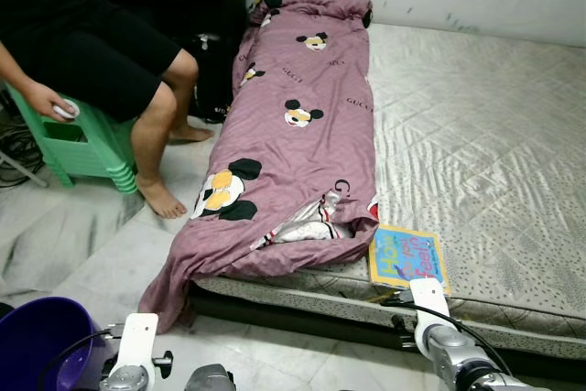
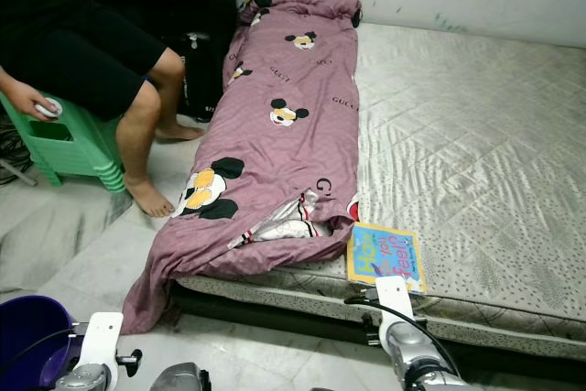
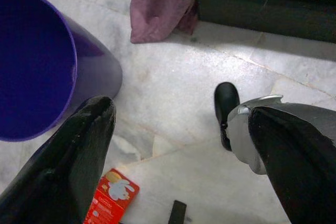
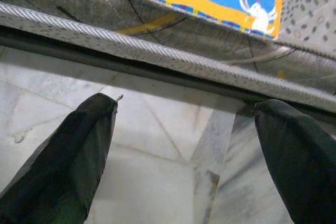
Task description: Clean up the room
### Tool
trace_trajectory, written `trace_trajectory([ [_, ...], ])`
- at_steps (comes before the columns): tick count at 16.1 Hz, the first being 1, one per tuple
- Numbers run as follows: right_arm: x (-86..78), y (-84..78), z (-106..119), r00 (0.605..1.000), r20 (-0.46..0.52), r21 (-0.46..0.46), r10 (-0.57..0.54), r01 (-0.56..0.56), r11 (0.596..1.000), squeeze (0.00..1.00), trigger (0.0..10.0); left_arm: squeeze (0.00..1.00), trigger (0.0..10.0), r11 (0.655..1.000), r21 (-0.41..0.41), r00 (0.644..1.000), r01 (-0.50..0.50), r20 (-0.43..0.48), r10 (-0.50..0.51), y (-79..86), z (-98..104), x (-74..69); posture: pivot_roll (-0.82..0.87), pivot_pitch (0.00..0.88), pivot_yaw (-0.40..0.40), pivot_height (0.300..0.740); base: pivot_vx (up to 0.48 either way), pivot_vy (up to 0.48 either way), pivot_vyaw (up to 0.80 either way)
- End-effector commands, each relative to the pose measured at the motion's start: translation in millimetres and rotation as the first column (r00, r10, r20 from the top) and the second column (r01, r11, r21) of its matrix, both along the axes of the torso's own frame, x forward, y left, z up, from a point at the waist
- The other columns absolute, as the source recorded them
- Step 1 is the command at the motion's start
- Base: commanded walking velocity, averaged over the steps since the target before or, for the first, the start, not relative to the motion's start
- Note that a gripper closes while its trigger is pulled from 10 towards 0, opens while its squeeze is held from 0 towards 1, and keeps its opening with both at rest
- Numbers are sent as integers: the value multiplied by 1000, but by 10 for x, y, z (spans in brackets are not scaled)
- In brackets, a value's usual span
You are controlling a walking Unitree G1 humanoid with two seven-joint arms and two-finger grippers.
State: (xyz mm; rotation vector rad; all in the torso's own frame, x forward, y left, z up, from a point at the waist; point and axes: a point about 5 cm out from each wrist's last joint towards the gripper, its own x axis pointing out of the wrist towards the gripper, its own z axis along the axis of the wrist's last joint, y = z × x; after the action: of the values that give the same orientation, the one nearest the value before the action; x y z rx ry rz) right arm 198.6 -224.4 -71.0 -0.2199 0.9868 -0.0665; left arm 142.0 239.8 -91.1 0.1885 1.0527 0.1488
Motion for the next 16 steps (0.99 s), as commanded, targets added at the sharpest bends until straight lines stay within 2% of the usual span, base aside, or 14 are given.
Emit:
trace_trajectory([
  [1,19,1,11,1000,5,0,16,-16,1000,0,10000,0,10000,1000,1,1000,22,-9,-22,16,-9,-42,-91,0,-42,740,0,0,0],
  [4,6,33,-3,1000,6,0,15,-15,1000,0,10000,0,10000,1000,-10,1000,15,-8,-15,22,-14,-63,-90,0,-41,740,0,0,-173],
  [16,26,51,4,999,8,-16,44,-44,999,0,10000,0,10000,1000,-4,1000,28,6,-28,30,11,1,-90,0,-36,740,276,0,-42],
])
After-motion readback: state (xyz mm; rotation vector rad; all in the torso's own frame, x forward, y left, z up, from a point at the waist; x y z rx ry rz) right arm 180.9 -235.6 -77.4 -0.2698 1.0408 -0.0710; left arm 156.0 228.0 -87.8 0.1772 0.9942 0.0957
